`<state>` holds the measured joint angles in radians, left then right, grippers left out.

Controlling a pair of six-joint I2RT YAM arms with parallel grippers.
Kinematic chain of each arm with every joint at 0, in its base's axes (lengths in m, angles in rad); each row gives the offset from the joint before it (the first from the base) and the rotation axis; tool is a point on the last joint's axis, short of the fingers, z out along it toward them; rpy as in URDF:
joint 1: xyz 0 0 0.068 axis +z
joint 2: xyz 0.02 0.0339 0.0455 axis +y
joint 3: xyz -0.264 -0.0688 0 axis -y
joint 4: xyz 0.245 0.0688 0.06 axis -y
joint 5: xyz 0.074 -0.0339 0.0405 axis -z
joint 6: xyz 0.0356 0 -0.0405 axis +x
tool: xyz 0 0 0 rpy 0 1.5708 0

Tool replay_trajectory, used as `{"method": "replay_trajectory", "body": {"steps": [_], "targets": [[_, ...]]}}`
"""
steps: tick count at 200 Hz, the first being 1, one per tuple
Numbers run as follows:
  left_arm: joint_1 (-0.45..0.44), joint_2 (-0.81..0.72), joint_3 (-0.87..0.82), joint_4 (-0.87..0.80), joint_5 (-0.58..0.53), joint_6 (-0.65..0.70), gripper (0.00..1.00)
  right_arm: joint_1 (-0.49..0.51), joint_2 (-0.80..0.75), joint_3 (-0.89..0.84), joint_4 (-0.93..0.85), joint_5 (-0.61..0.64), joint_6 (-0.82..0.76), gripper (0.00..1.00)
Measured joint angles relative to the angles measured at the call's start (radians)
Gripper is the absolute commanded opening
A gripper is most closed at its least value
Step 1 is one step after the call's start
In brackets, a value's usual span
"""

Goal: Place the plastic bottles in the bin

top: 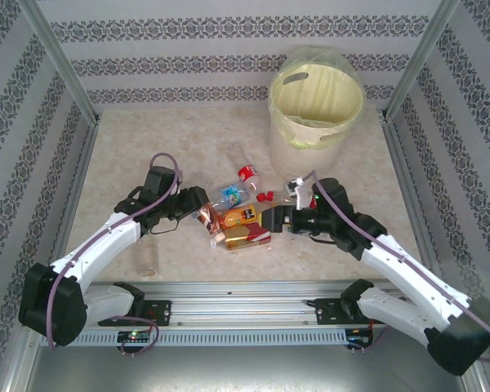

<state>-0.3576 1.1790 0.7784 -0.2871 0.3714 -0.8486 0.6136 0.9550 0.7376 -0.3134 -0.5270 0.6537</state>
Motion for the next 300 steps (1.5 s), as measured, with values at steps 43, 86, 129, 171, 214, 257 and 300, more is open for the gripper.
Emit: {"method": "replay_trajectory", "body": {"steps": [43,86,129,171,214,257,300], "targets": [[0.000,0.000,0.000,0.173,0.095,-0.047,0.55,0.092,0.192,0.056,0.071,0.018,0.046,0.77],[-0.001,0.026,0.000,0.297,0.150,-0.088,0.55,0.128,0.303,0.103,0.140,0.019,0.082,0.68],[-0.010,0.063,0.000,0.372,0.179,-0.122,0.56,0.137,0.363,0.145,0.184,0.017,0.091,0.62],[-0.016,0.070,0.000,0.409,0.203,-0.134,0.58,0.137,0.393,0.151,0.214,0.017,0.101,0.53],[-0.016,0.083,0.000,0.414,0.213,-0.141,0.62,0.140,0.394,0.152,0.219,0.014,0.099,0.37],[-0.016,0.087,0.000,0.437,0.232,-0.151,0.96,0.142,0.363,0.152,0.197,0.031,0.077,0.32],[-0.016,0.087,0.041,0.451,0.263,-0.129,1.00,0.142,0.271,0.152,0.122,0.082,0.042,0.32]]}}
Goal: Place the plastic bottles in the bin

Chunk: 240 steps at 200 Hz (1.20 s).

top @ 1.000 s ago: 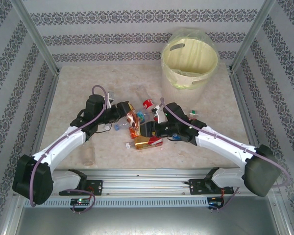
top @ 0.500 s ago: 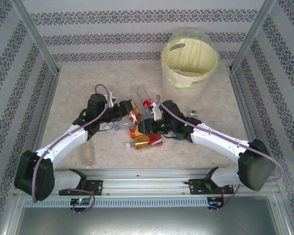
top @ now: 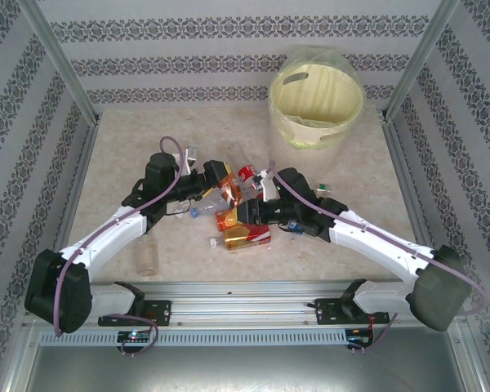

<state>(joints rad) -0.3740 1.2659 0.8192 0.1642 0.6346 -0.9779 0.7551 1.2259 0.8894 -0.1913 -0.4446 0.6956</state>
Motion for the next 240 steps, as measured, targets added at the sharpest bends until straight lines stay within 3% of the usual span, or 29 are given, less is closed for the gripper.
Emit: {"method": "replay_trajectory", "body": {"steps": [62,121,196,240], "targets": [[0.000,-0.018,0.118,0.009,0.095,0.121,1.00,-0.044,-0.146,0.055,-0.184,0.111,-0.098,0.32],[0.000,-0.019,0.232,0.023,0.206,0.267,1.00,-0.143,-0.221,0.225,-0.372,0.222,-0.245,0.33],[0.000,-0.055,0.159,0.242,0.222,0.320,1.00,-0.320,-0.177,0.446,-0.537,0.310,-0.382,0.33],[0.000,-0.058,0.140,0.278,0.222,0.320,1.00,-0.443,-0.073,0.546,-0.562,0.324,-0.425,0.33]]}}
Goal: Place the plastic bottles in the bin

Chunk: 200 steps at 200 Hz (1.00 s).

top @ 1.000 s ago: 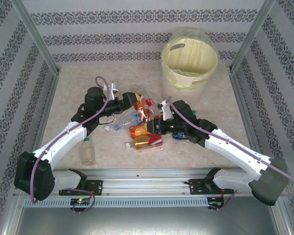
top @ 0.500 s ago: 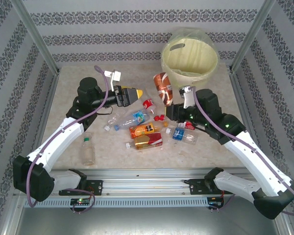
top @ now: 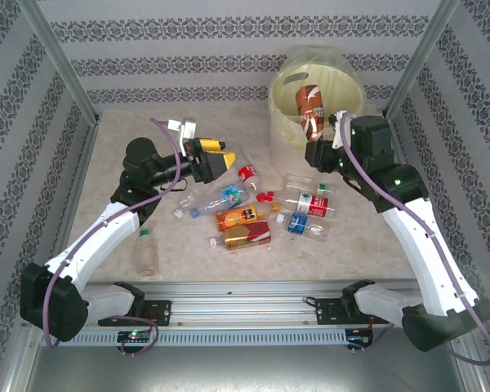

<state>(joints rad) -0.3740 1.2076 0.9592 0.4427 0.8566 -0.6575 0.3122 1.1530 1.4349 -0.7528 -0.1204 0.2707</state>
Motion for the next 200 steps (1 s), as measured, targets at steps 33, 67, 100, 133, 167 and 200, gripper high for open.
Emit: {"method": "replay_trajectory", "body": {"steps": [33,67,100,133,167,200], "targets": [[0.000,-0.008,0.000,0.000,0.000,0.005,1.00,-0.066,0.089,0.069,-0.013,0.000,-0.029,0.33],[0.000,-0.011,0.000,-0.001,0.000,0.005,1.00,-0.110,0.173,0.150,-0.018,-0.006,-0.047,0.33],[0.000,-0.015,0.000,-0.002,0.000,0.005,1.00,-0.135,0.230,0.207,-0.018,-0.027,-0.058,0.33],[0.000,-0.015,0.000,-0.002,0.000,0.007,1.00,-0.190,0.299,0.277,-0.018,-0.055,-0.058,0.33],[0.000,-0.019,0.000,-0.014,0.000,0.023,1.00,-0.232,0.375,0.330,-0.020,-0.082,-0.057,0.33],[0.000,-0.019,0.000,-0.021,0.000,0.031,1.00,-0.248,0.460,0.407,-0.037,-0.100,-0.047,0.34]]}}
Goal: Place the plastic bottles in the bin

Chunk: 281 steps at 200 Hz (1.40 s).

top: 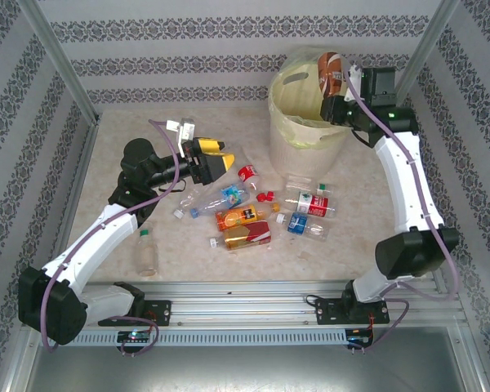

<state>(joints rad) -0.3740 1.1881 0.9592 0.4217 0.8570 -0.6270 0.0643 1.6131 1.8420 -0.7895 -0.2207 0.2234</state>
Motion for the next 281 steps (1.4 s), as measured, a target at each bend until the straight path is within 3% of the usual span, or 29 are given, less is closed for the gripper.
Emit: {"method": "replay_trajectory", "body": {"steps": [94,143,200,281], "targets": [[0.000,-0.006,0.000,-0.018,-0.001,0.022,1.00,-0.003,0.230,0.209,-0.126,-0.020,0.013,0.36],[0.000,-0.006,0.000,-0.027,-0.001,0.026,1.00,-0.003,0.322,0.299,-0.202,-0.020,0.017,0.45],[0.000,-0.006,0.000,-0.034,-0.001,0.026,1.00,-0.003,0.329,0.322,-0.206,-0.020,0.035,0.63],[0.000,-0.010,0.000,-0.045,-0.001,0.035,1.00,-0.003,0.262,0.322,-0.206,-0.012,0.030,0.67]]}}
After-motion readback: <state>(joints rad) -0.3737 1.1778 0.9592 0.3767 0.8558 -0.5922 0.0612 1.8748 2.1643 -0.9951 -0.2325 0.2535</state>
